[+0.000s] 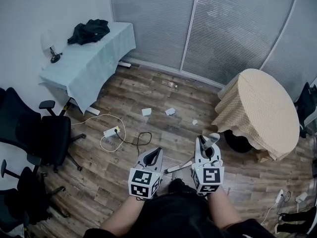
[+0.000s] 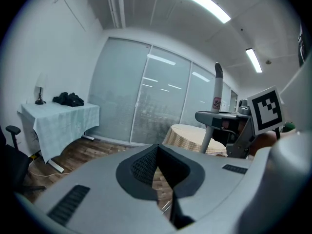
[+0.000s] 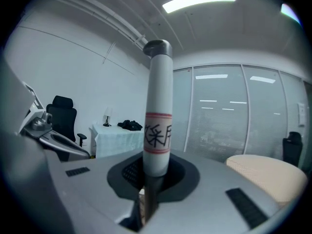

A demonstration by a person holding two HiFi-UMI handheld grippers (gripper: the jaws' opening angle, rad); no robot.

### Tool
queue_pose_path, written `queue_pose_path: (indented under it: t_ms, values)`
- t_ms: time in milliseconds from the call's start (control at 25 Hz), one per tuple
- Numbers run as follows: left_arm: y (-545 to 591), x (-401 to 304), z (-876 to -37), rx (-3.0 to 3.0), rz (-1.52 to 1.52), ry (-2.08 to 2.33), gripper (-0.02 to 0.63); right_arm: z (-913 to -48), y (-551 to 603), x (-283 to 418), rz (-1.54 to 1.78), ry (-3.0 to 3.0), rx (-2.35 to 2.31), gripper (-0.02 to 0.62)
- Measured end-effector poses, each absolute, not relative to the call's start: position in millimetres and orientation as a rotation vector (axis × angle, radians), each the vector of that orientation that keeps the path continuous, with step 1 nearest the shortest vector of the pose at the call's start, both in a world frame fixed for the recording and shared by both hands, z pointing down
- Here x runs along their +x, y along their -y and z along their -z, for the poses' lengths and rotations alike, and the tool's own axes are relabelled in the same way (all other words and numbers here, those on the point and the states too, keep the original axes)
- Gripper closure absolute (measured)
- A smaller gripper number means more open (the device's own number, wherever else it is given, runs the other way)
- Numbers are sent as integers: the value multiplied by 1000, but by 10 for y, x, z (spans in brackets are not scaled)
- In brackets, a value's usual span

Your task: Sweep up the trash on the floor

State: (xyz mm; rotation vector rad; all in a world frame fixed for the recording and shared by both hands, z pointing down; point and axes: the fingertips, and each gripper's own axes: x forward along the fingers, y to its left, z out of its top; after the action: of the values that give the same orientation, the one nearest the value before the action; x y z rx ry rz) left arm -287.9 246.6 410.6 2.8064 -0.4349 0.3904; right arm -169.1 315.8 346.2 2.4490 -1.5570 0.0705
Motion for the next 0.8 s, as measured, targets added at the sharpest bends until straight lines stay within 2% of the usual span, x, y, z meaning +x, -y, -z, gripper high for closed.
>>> queue_pose_path:
  t_ms: [800]
  values:
    - [-2052, -843, -4058, 2797, -510, 511, 612, -3602, -2735, 374, -158, 1700, 2467, 565]
